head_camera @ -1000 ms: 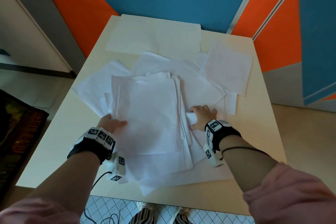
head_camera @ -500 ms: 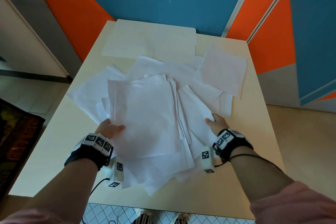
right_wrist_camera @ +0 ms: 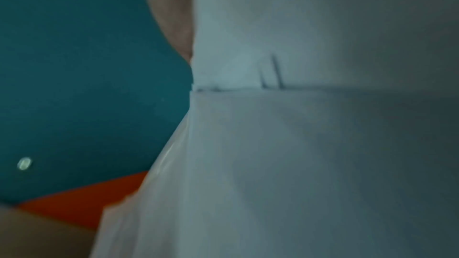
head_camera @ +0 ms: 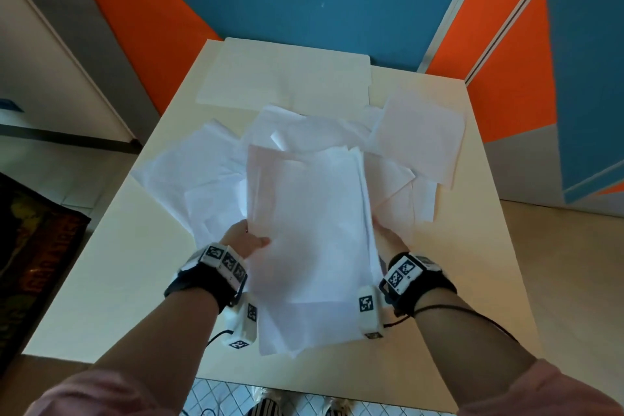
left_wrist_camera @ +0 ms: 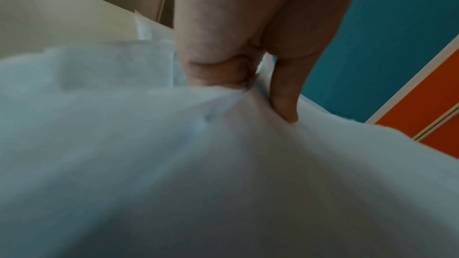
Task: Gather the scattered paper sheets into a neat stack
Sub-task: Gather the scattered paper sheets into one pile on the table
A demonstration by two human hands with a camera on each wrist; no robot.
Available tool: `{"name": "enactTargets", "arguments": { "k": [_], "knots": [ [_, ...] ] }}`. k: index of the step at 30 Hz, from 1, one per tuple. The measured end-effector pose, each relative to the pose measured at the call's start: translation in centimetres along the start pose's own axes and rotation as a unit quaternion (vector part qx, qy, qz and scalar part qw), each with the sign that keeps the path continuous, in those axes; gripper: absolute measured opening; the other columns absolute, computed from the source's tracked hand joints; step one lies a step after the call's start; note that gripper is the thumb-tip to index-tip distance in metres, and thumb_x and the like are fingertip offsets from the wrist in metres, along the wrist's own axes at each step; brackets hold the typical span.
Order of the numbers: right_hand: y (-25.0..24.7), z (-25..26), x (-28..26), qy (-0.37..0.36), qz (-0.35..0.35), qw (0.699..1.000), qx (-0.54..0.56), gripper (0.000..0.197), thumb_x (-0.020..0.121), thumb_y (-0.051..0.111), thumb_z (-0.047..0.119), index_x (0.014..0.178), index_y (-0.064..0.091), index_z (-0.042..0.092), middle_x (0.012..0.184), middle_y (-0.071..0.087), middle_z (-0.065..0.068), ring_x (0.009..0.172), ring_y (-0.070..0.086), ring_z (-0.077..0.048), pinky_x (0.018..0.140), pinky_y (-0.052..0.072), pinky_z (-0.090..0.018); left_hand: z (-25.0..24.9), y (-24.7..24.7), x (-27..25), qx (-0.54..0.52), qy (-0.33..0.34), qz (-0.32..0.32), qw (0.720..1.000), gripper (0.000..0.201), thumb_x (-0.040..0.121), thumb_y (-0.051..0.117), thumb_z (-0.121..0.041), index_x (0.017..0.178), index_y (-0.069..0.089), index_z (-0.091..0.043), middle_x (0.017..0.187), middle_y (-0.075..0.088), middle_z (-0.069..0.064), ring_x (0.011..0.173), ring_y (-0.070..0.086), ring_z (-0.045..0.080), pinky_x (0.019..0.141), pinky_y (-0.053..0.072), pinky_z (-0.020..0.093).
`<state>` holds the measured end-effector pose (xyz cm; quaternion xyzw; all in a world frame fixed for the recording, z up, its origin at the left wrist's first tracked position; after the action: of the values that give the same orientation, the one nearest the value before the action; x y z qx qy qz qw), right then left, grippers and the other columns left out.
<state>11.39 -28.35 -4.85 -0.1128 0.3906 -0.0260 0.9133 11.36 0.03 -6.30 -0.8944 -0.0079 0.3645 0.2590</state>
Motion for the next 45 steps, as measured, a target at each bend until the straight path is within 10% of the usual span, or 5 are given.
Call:
{"name": "enactTargets", "arguments": {
  "k": [4, 9, 14, 27, 45],
  "knots": [
    [-1.5, -0.2, -0.1, 0.05, -0.012, 0.997, -0.061, 0.111, 0.06, 0.05, 0.083, 0.146, 0.027, 0.016, 0.154, 0.029, -0.011, 0.14, 0.03, -0.032, 0.116, 0.023, -0.045, -0.2, -0.4, -0.1, 0.05, 0.002, -0.023, 0.998, 0.065, 0.082, 0.069, -0.031, 0.131, 0.044, 0.003, 0.133, 0.053, 0.019, 0.123, 0.051, 0.032, 0.103, 0.041, 0.036],
    [-0.5, 0.2, 1.0, -0.015, 0.015, 0.986, -0.165, 0.052, 0.078, 0.073, 0.013, 0.125, 0.055, 0.001, 0.13, 0.059, -0.017, 0.119, 0.055, -0.031, 0.099, 0.039, -0.033, -0.4, -4.4, -0.3, 0.036, 0.014, -0.114, 0.993, 0.032, 0.098, 0.037, -0.021, 0.126, 0.049, -0.011, 0.128, 0.057, 0.016, 0.118, 0.055, 0.033, 0.097, 0.043, 0.037],
    [-5.2, -0.4, 0.7, 0.004, -0.023, 0.997, -0.078, 0.035, 0.079, 0.069, 0.002, 0.112, 0.061, -0.006, 0.11, 0.064, -0.021, 0.088, 0.062, -0.03, 0.087, 0.05, -0.04, 2.2, -9.2, -0.1, 0.181, -0.046, -0.215, 0.959, 0.066, 0.083, 0.067, -0.031, 0.139, 0.039, -0.013, 0.145, 0.032, 0.013, 0.131, 0.034, 0.035, 0.107, 0.034, 0.044],
    [-5.2, -4.2, 0.9, 0.022, 0.033, 0.998, -0.056, 0.073, 0.044, 0.092, 0.024, 0.106, 0.065, -0.003, 0.1, 0.07, -0.019, 0.095, 0.065, -0.035, 0.091, 0.05, -0.05, -1.0, -8.7, 3.1, 0.356, -0.012, -0.095, 0.929, 0.086, 0.07, 0.077, -0.041, 0.14, 0.035, -0.014, 0.14, 0.034, 0.009, 0.132, 0.034, 0.033, 0.102, 0.04, 0.05],
    [-14.2, -6.4, 0.9, 0.042, -0.203, 0.977, 0.053, 0.05, 0.08, 0.07, 0.008, 0.125, 0.053, -0.006, 0.13, 0.056, -0.02, 0.118, 0.053, -0.041, 0.099, 0.041, -0.042, -11.3, -0.6, 5.5, 0.105, 0.041, -0.063, 0.992, 0.058, 0.092, 0.052, -0.037, 0.134, 0.046, 0.002, 0.141, 0.048, 0.019, 0.13, 0.047, 0.031, 0.106, 0.037, 0.034]
  ]
}}
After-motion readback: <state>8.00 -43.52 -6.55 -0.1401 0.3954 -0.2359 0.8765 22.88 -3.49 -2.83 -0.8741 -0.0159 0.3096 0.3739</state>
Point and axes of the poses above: each hand's wrist, its own x-axis towards the middle knuckle, its own y-axis out of the palm, z = x × y, the point moved 9 cm from there along x, towards the middle knuckle
